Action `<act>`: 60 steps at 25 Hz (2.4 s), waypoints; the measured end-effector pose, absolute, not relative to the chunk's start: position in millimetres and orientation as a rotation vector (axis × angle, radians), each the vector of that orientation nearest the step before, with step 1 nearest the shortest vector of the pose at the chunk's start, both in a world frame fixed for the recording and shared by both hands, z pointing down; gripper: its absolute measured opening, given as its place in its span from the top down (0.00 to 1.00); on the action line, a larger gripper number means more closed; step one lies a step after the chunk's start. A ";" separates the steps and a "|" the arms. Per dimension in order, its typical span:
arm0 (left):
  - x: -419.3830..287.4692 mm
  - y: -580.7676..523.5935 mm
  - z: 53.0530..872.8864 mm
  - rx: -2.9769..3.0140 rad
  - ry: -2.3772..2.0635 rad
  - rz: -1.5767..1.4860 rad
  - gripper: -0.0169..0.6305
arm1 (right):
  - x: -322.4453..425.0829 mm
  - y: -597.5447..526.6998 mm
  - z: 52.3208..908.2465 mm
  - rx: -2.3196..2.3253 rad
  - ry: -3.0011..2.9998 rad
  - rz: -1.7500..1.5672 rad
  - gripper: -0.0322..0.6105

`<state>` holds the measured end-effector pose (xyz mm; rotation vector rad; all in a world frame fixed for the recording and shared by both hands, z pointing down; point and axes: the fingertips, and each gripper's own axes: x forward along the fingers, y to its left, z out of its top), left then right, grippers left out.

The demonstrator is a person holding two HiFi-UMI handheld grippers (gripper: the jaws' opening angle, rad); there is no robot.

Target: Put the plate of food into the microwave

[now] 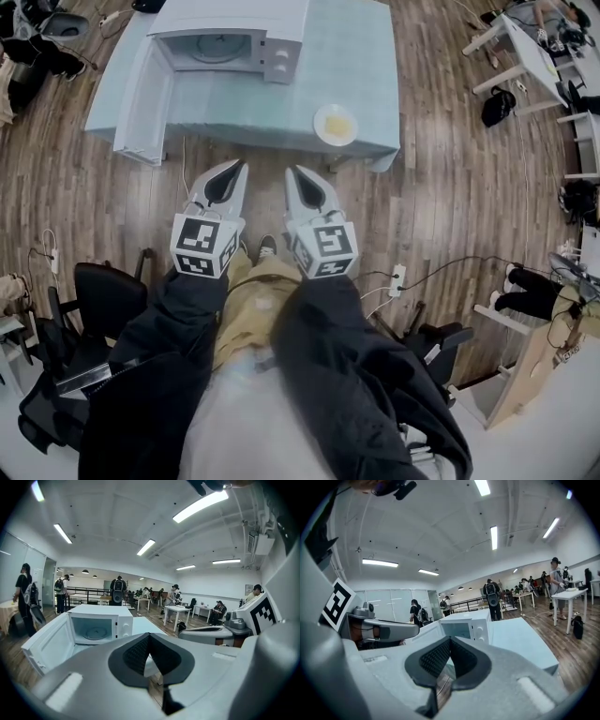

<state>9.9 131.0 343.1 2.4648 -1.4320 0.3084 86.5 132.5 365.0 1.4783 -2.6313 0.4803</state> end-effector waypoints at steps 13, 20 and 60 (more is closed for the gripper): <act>15.8 46.7 363.3 2.506 -1.289 0.307 0.98 | 87.3 64.7 386.4 1.564 -2.508 0.500 0.95; 2.0 -18.9 358.6 2.528 -1.222 0.291 0.98 | 67.4 1.8 377.9 1.591 -2.472 0.488 0.95; 72.0 -63.5 575.5 2.088 -1.025 0.679 0.98 | 188.4 -40.1 609.6 1.511 -2.028 1.159 0.95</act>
